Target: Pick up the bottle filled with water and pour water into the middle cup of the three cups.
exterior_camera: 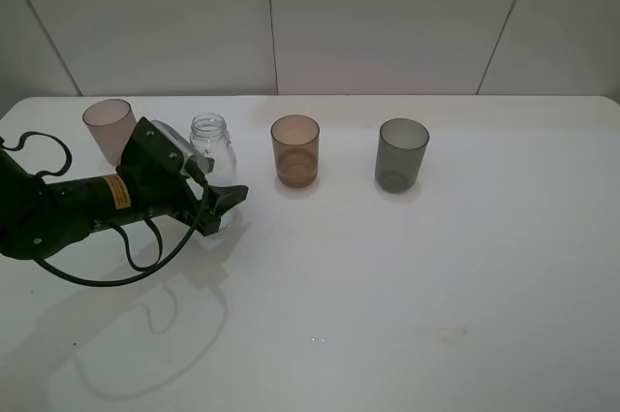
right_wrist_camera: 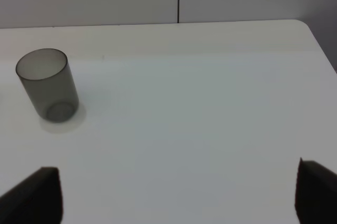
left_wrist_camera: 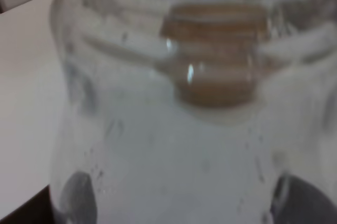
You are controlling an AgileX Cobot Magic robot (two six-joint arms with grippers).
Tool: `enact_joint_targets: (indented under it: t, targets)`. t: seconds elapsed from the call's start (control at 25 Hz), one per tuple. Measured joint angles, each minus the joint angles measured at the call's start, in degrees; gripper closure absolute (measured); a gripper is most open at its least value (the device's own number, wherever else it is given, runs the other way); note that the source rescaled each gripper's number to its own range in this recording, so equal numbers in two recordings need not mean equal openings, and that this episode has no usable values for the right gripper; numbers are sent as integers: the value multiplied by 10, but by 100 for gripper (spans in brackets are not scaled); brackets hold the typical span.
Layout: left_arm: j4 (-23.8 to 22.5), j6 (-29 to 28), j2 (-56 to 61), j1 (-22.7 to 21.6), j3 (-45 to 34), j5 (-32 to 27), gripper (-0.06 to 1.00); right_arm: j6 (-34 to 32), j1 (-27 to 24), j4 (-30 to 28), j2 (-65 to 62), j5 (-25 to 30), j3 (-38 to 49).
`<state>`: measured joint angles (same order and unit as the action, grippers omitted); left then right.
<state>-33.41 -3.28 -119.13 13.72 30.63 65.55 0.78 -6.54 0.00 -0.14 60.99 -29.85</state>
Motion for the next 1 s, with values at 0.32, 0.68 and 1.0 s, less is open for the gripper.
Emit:
enact_joint_targets:
  t: [0.32, 0.68, 1.0]
  targets:
    - [0, 1, 4, 0, 0, 21, 24, 0, 0, 0, 0, 0, 0]
    - [0, -12, 122, 0, -2, 4, 24, 0, 0, 0, 0, 0, 0]
    - [0, -109, 298, 0, -3, -97, 24, 0, 0, 0, 0, 0, 0]
